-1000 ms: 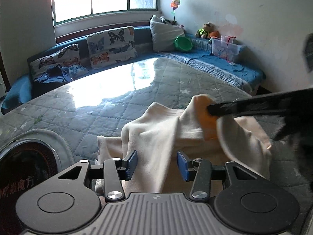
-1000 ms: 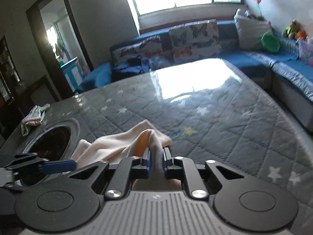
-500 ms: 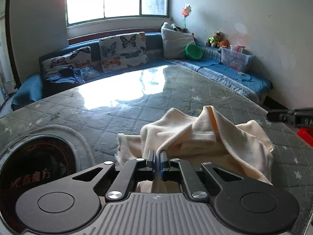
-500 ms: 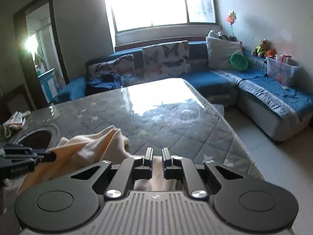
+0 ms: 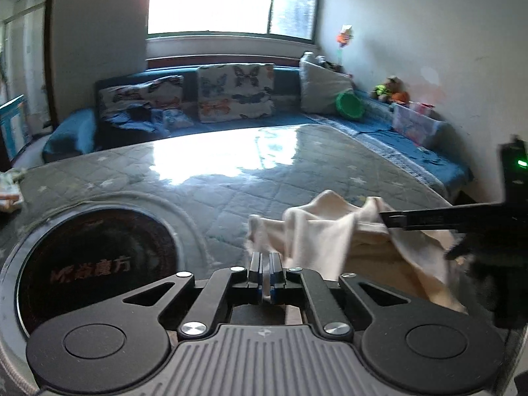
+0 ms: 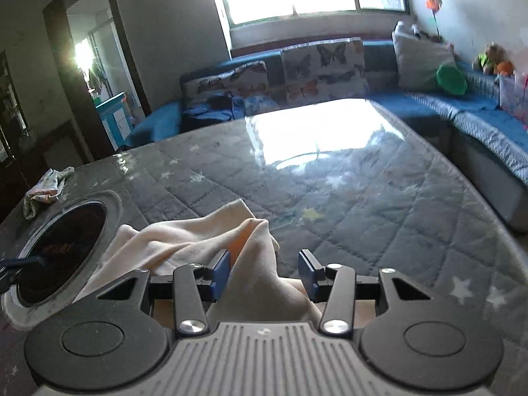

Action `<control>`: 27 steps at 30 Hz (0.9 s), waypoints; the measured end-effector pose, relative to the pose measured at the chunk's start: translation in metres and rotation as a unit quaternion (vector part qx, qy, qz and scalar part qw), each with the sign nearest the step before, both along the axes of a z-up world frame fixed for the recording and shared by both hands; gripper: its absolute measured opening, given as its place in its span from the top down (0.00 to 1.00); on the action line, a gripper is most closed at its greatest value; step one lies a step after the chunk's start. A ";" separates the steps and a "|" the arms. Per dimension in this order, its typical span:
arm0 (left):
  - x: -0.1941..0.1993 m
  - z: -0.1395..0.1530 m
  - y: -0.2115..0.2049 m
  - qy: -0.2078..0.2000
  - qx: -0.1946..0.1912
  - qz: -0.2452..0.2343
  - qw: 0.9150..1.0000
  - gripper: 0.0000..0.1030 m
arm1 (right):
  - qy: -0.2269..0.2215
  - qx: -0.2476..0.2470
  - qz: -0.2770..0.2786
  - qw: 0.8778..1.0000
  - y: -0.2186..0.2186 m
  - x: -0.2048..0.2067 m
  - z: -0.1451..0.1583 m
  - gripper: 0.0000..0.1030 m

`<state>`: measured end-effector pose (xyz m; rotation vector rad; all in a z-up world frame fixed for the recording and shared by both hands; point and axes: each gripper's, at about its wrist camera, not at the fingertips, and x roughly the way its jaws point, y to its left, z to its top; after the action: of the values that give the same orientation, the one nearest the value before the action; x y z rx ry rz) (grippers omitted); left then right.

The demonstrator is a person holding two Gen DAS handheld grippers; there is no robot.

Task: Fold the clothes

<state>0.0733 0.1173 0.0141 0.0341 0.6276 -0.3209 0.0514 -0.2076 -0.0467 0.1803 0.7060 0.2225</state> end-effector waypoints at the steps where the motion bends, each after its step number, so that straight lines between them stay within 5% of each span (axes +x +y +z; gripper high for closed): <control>1: 0.000 0.001 -0.006 0.000 0.000 -0.012 1.000 0.93 | 0.006 0.007 0.004 1.000 0.000 0.001 -0.002 0.66; 6: 0.008 -0.005 -0.044 -0.005 0.023 -0.061 0.998 0.66 | 0.005 0.011 -0.001 1.000 0.001 -0.005 -0.003 0.89; 9: 0.021 -0.018 -0.064 0.006 0.047 -0.071 0.996 0.63 | -0.010 0.001 -0.012 1.000 -0.003 -0.015 0.003 0.92; 11: 0.027 -0.024 -0.068 0.010 0.056 -0.069 0.996 0.63 | -0.022 -0.011 -0.017 1.000 -0.004 -0.022 0.008 0.92; 13: 0.032 -0.028 -0.068 0.013 0.060 -0.062 0.996 0.88 | -0.036 -0.027 -0.022 0.999 -0.003 -0.031 0.014 0.93; 16: 0.037 -0.034 -0.066 0.014 0.066 -0.051 0.996 0.96 | -0.064 -0.064 -0.033 0.995 -0.001 -0.048 0.024 0.93; 27: -0.001 0.007 -0.009 -0.031 0.000 0.009 0.999 0.97 | -0.107 -0.090 -0.127 0.982 -0.044 -0.124 0.046 0.93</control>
<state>0.0722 0.1082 0.0207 0.0375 0.5668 -0.3019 -0.0730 -0.2520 -0.0008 0.0717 0.4806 -0.0665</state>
